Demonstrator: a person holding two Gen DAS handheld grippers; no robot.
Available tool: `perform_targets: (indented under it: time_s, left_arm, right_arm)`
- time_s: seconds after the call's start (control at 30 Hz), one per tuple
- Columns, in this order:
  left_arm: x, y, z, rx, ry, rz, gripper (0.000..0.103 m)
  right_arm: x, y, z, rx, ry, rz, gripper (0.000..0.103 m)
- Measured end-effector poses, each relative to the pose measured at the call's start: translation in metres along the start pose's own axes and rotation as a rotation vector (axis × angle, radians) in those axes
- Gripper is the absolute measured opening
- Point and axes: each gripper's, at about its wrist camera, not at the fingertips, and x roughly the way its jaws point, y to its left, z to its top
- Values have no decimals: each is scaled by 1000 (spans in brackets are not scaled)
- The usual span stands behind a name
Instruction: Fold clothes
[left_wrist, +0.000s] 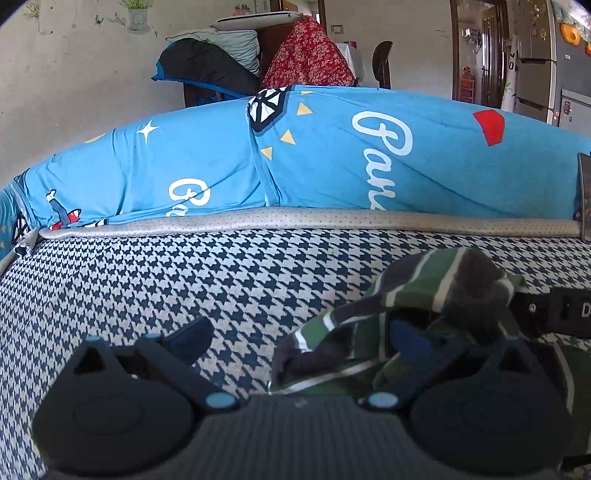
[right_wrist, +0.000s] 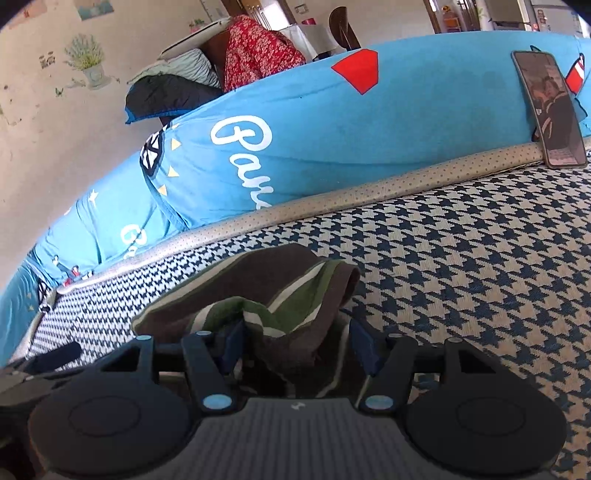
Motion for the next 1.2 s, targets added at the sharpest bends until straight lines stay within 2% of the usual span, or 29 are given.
perform_targets:
  time_s: [0.1,0.27,0.4,0.47,0.6,0.77,0.83,0.93,1.2]
  left_arm:
    - [5,-2,2,-15,-1,-9,103]
    - [14,0,9,-57,-7,-20,103]
    - [19,11,19,-133,-32,-23,103]
    - [23,18,22,-169,-35,-3,103]
    - [29,38,25,-258,-17,27,103]
    - [30,60,25,-369,-1,41,103]
    - [28,65,24,-394,-6,50,103]
    - [27,67,24,-399,-7,60,103]
    - [20,58,26,-369,-21,36,103]
  right_arm:
    - [-1,5,4,20,-50,45,61]
    - [-11,4,12,108,-113,169,61]
    - [-25,3,17,112,-149,158,61]
    - [-30,0,18,111,-144,143,61]
    - [-34,-3,15,82,-76,160,61]
    - [-34,10,-1,-38,28,212,61]
    - [-32,18,-10,-94,52,212,66]
    - [-29,30,-20,-164,72,209,75]
    - [-13,55,-35,-268,83,171,81]
